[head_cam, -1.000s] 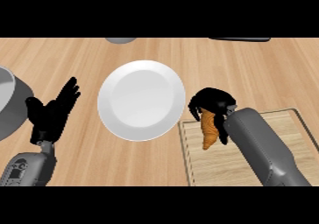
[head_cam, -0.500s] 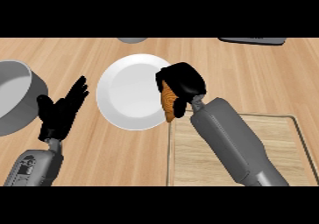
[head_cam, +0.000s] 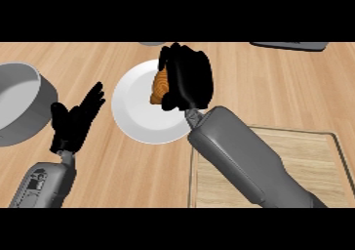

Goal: Pick the croissant from the tray and place it in the plate

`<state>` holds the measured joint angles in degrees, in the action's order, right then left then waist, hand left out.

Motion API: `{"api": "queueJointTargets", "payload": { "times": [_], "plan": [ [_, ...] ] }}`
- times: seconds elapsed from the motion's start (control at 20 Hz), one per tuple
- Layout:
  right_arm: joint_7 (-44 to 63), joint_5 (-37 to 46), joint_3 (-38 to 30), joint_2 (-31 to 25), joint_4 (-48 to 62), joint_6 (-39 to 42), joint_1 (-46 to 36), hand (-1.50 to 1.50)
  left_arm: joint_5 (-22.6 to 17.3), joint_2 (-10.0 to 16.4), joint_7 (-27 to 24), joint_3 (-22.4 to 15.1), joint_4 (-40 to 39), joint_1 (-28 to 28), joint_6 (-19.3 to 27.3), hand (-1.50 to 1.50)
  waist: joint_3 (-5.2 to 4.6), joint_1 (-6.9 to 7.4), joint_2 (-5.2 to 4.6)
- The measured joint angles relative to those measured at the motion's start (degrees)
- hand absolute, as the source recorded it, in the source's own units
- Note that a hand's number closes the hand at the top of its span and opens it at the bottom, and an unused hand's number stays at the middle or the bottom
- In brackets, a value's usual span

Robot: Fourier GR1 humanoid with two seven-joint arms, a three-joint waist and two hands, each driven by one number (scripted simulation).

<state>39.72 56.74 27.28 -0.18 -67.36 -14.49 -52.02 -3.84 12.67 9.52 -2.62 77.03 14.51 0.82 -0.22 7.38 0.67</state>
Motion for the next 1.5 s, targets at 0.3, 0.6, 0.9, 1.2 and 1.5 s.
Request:
{"api": "queueJointTargets", "payload": {
  "times": [0.3,0.6,0.9,1.2,1.5],
  "plan": [
    [18.5,0.7,8.6,0.0,1.1,-9.4,-3.3,1.5,-0.2,0.2,-0.3,0.7,-0.8,0.8,0.0,0.0,0.02,-0.17,-0.76],
    [23.1,1.0,14.4,-0.4,5.5,-13.7,-5.3,1.5,-0.1,0.5,-1.0,1.4,-0.6,-0.2,0.3,0.0,0.09,-1.75,-1.01],
    [23.6,-2.7,16.6,-0.4,11.7,-15.9,-5.9,1.5,0.0,0.6,-0.4,2.3,-0.5,0.3,1.0,0.0,0.14,-3.03,-1.2],
    [19.6,-14.2,15.9,-0.2,14.4,-19.4,-2.1,-1.5,0.2,0.3,0.4,2.5,0.5,0.2,1.5,0.0,0.22,-3.47,-1.4],
    [12.8,-22.8,18.7,0.0,18.5,-24.7,-3.1,-1.5,0.4,0.4,-1.0,3.1,0.2,-1.5,1.1,0.0,0.23,-4.11,-1.35]
  ]
}}
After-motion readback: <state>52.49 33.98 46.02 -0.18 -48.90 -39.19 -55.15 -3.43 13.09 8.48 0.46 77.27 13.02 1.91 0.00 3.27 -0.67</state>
